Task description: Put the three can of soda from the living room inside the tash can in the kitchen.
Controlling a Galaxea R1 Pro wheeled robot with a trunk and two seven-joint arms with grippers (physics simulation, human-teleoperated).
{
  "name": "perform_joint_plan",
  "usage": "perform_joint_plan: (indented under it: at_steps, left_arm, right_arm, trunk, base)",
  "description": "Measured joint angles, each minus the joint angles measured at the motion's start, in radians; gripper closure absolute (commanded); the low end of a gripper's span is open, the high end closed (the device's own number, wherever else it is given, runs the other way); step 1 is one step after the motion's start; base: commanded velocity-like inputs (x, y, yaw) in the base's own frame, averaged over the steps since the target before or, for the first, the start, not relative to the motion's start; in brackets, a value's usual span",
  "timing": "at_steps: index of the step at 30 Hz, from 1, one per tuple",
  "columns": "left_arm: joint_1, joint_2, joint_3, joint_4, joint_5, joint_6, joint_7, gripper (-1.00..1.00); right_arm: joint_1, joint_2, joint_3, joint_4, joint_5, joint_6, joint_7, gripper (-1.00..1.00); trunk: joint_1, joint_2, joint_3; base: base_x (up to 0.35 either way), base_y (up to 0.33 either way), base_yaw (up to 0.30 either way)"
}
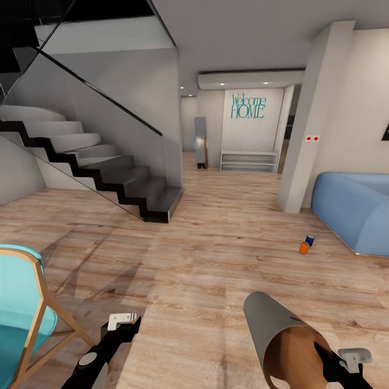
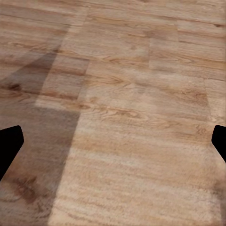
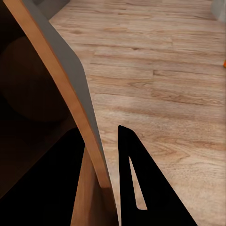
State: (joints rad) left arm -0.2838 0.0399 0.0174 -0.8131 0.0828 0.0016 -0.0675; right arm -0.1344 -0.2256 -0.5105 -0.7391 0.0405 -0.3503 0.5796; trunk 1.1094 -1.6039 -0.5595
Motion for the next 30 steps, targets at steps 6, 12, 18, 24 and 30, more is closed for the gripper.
perform_joint_plan:
  at_steps: [6, 12, 18, 24, 30]
  left_arm:
    - [0.000, 0.000, 0.000, 0.000, 0.000, 0.000, 0.000, -1.00]
    - [0.000, 0.000, 0.000, 0.001, 0.000, 0.000, 0.000, -1.00]
    - [0.000, 0.000, -0.001, 0.006, -0.001, 0.000, 0.000, -1.00]
    - [-0.001, 0.000, -0.001, 0.043, 0.001, 0.000, 0.000, -1.00]
    - [-0.002, 0.000, -0.001, 0.049, 0.001, 0.000, 0.000, -1.00]
  right_arm:
    - [0.000, 0.000, 0.000, 0.000, 0.000, 0.000, -0.001, 1.00]
    - [0.000, 0.000, 0.002, 0.009, 0.000, 0.000, -0.001, 1.00]
    - [0.000, 0.000, 0.001, 0.012, -0.001, 0.000, -0.001, 1.00]
    - [0.000, 0.000, 0.002, 0.012, -0.001, 0.000, 0.005, 1.00]
    - [0.000, 0.000, 0.001, 0.012, -0.008, 0.008, 0.008, 1.00]
  trunk:
    - [0.000, 0.000, 0.000]
    - [0.000, 0.000, 0.000]
    - [0.000, 0.000, 0.000]
    - [0.000, 0.000, 0.000]
    - [0.000, 0.000, 0.000]
  base:
    - [0.000, 0.000, 0.000]
    - [0.000, 0.000, 0.000]
    - [0.000, 0.000, 0.000]
    - [0.000, 0.000, -0.031]
    - [0.000, 0.000, -0.196]
